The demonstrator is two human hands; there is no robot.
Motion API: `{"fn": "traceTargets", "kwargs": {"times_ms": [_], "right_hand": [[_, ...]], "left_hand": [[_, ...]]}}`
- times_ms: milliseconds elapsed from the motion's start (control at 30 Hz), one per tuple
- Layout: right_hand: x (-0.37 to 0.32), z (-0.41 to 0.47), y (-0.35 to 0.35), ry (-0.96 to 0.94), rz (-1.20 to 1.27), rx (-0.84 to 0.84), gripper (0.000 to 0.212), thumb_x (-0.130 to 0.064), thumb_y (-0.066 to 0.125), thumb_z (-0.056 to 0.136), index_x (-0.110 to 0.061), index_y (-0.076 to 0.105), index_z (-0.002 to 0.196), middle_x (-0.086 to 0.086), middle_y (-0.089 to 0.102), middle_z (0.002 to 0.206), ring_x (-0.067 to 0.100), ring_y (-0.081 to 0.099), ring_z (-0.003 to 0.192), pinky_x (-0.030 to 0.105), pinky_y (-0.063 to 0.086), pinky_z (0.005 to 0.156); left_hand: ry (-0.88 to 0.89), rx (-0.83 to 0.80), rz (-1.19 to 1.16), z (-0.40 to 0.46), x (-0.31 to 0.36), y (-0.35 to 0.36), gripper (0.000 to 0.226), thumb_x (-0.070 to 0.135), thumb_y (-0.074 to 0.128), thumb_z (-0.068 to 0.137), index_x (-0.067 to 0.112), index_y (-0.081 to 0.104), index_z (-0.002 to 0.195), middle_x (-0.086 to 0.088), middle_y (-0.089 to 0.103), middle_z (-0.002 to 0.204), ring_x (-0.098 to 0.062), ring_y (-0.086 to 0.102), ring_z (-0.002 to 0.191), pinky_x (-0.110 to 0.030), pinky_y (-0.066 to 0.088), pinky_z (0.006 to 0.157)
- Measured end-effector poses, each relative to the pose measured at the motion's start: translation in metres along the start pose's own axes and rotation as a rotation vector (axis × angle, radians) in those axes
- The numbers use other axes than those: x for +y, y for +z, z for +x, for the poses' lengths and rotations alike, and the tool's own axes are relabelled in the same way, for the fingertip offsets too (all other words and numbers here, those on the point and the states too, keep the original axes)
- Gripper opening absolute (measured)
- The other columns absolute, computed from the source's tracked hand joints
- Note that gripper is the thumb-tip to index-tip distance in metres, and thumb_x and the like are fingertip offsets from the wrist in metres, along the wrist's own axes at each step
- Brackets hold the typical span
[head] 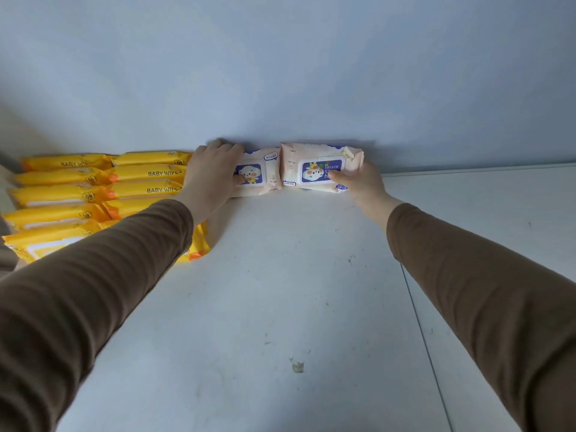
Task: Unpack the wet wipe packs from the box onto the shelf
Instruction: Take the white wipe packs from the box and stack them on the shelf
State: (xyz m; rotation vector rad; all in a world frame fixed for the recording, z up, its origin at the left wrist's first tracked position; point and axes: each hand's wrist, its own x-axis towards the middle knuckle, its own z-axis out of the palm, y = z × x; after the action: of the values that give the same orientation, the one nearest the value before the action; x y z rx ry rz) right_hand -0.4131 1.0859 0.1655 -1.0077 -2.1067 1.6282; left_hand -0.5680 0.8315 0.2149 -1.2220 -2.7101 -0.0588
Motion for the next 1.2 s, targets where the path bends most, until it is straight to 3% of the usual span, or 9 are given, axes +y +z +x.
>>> {"fn": "traceTargets", "kwargs": {"times_ms": [67,100,267,367,500,733,1200], "right_hand": [[-0.003,-0.002,0.005,-0.025,-0.058,0.03,0.044,-0.02,0.083,0.075,-0.014,0.065,0.115,-0.008,0.07,0.102,0.012,0.067,0.09,0.013,0.05,0.072],[-0.003,-0.002,0.007,-0.033,-0.089,0.05,0.044,-0.019,0.081,0.078,-0.014,0.064,0.119,-0.009,0.068,0.102,0.01,0.065,0.089,0.009,0.047,0.067],[-0.001,-0.02,-0.002,0.026,-0.279,0.199,0.06,-0.046,0.082,0.066,-0.019,0.053,0.111,0.001,0.064,0.112,0.026,0.059,0.109,0.04,0.051,0.091],[0.009,-0.038,-0.023,-0.005,-0.342,0.187,0.06,-0.044,0.081,0.068,-0.018,0.054,0.116,0.002,0.06,0.117,0.026,0.052,0.114,0.041,0.047,0.093],[0.024,-0.076,-0.068,-0.053,-0.407,0.166,0.047,-0.034,0.073,0.079,-0.018,0.056,0.119,0.001,0.06,0.119,0.024,0.052,0.115,0.041,0.045,0.096],[0.07,-0.183,-0.2,-0.147,-0.567,0.231,0.036,-0.028,0.067,0.084,-0.02,0.059,0.119,0.001,0.061,0.118,0.024,0.052,0.112,0.041,0.043,0.096],[0.241,-0.448,-0.515,-0.005,-0.634,0.38,0.026,-0.023,0.061,0.091,-0.02,0.059,0.117,-0.001,0.06,0.116,0.022,0.051,0.111,0.043,0.045,0.094]], "left_hand": [[-0.01,0.014,0.024,0.0,0.003,0.002,0.031,0.031,0.069,0.084,0.019,0.057,0.109,-0.004,0.068,0.107,-0.03,0.056,0.102,-0.042,0.045,0.083],[-0.012,0.017,0.033,0.0,0.005,0.002,0.03,0.03,0.069,0.084,0.018,0.056,0.109,-0.004,0.067,0.107,-0.03,0.056,0.102,-0.043,0.045,0.083],[-0.037,0.082,0.039,-0.01,0.015,-0.006,0.046,0.025,0.074,0.076,0.015,0.05,0.114,-0.008,0.058,0.111,-0.034,0.051,0.102,-0.045,0.044,0.086],[-0.05,0.142,-0.008,-0.021,0.032,-0.011,0.058,0.023,0.079,0.073,0.013,0.049,0.121,-0.012,0.053,0.119,-0.036,0.047,0.108,-0.046,0.042,0.091],[0.049,0.17,-0.114,-0.034,0.087,-0.015,0.052,0.024,0.074,0.078,0.013,0.05,0.122,-0.01,0.053,0.12,-0.034,0.046,0.111,-0.045,0.045,0.089],[0.248,0.009,-0.326,-0.063,0.259,-0.007,0.045,0.028,0.07,0.083,0.013,0.057,0.124,-0.006,0.057,0.122,-0.032,0.049,0.114,-0.044,0.045,0.092],[0.636,-0.106,-0.533,-0.226,0.675,-0.03,0.039,0.03,0.065,0.089,0.021,0.058,0.126,0.002,0.057,0.127,-0.022,0.048,0.116,-0.038,0.047,0.093]]}}
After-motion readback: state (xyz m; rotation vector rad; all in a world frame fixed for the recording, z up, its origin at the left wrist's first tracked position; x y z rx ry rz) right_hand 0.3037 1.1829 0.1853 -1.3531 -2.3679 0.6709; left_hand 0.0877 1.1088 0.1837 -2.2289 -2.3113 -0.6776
